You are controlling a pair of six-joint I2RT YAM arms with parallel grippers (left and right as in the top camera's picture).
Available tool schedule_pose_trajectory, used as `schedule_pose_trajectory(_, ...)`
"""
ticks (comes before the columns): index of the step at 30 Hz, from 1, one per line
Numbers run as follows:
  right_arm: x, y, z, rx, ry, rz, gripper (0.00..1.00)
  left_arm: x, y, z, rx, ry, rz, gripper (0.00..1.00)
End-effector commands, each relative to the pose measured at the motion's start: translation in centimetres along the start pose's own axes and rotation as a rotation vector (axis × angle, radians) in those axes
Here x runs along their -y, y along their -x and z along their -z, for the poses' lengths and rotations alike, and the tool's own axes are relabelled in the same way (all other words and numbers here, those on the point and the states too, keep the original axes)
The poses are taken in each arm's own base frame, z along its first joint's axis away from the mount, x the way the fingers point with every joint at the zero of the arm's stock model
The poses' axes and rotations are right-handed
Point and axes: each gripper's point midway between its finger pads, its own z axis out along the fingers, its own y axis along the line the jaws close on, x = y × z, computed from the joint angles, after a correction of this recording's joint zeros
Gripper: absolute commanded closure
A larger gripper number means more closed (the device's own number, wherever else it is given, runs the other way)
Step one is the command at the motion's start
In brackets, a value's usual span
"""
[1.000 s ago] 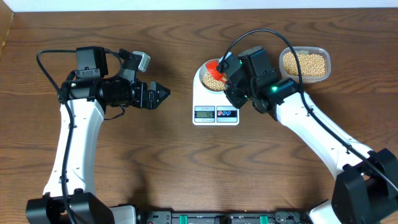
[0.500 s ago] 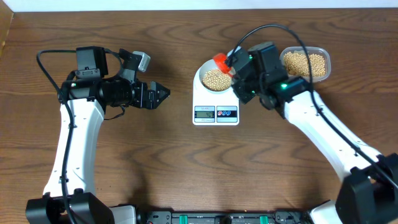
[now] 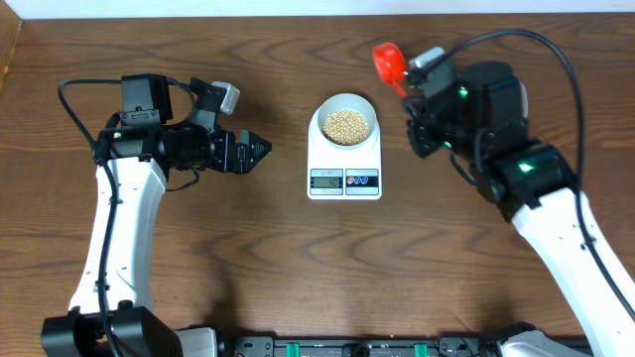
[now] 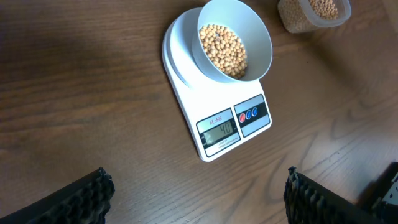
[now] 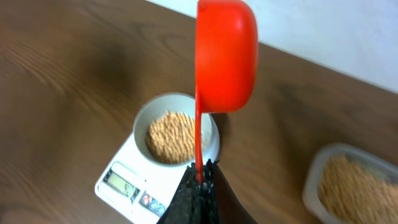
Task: Scoop item into bowl and weigh 50g on scale
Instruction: 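Move the empty scoop back to the soybean tub with right gripper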
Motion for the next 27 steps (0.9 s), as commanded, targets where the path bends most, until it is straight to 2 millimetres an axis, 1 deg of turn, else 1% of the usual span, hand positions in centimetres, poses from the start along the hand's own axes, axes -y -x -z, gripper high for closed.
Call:
schedule_pose_trajectory(1, 3.9, -2.0, 1.4, -0.075, -0.16, -0.059, 0.99, 0.5, 0.7, 0.8, 0.03, -0.002, -0.036, 0.1)
schedule_pose_trajectory(4, 6.9, -5.1, 2.3, -0.194, -0.284, -0.095, 0.99, 0.5, 0.7, 0.8, 0.03, -0.002, -0.036, 0.1)
schedule_pose_trajectory(7, 9.6, -7.6, 3.6, -0.282, -0.385, -0.153, 0.99, 0.5, 0.7, 0.8, 0.03, -0.002, -0.036, 0.1)
schedule_pose_trajectory(9, 11.3, -8.4, 4.5, -0.294, -0.447, -0.229, 0.99, 0.5, 0.7, 0.8, 0.03, -0.002, -0.036, 0.1)
schedule_pose_trajectory(12, 13.0, -9.0, 5.2, -0.295, -0.489, -0.288, 0.99, 0.5, 0.7, 0.8, 0.03, -0.002, -0.036, 0.1)
schedule_pose_trajectory(13, 13.9, -9.3, 5.6, -0.296, -0.515, -0.309, 0.99, 0.5, 0.7, 0.8, 0.03, -0.002, -0.036, 0.1)
schedule_pose_trajectory(16, 15.6, -10.0, 6.3, -0.3, -0.572, -0.368, 0.99, 0.5, 0.7, 0.8, 0.03, -0.002, -0.036, 0.1)
schedule_pose_trajectory(18, 16.6, -10.8, 6.5, -0.313, -0.596, -0.416, 0.99, 0.5, 0.7, 0.8, 0.03, -0.002, -0.036, 0.1)
schedule_pose_trajectory(20, 17.3, -11.8, 6.5, -0.337, -0.604, -0.46, 0.99, 0.5, 0.7, 0.8, 0.03, -0.002, -0.036, 0.1)
schedule_pose_trajectory(23, 17.6, -12.9, 5.7, -0.372, -0.58, -0.488, 0.99, 0.5, 0.7, 0.8, 0.03, -0.002, -0.036, 0.1)
schedule_pose_trajectory(26, 17.8, -14.0, 4.3, -0.425, -0.561, -0.501, 0.99, 0.5, 0.7, 0.8, 0.03, -0.002, -0.036, 0.1)
schedule_pose_trajectory(27, 18.0, -14.6, 3.6, -0.461, -0.554, -0.506, 0.99, 0.5, 0.7, 0.8, 0.03, -0.002, -0.036, 0.1)
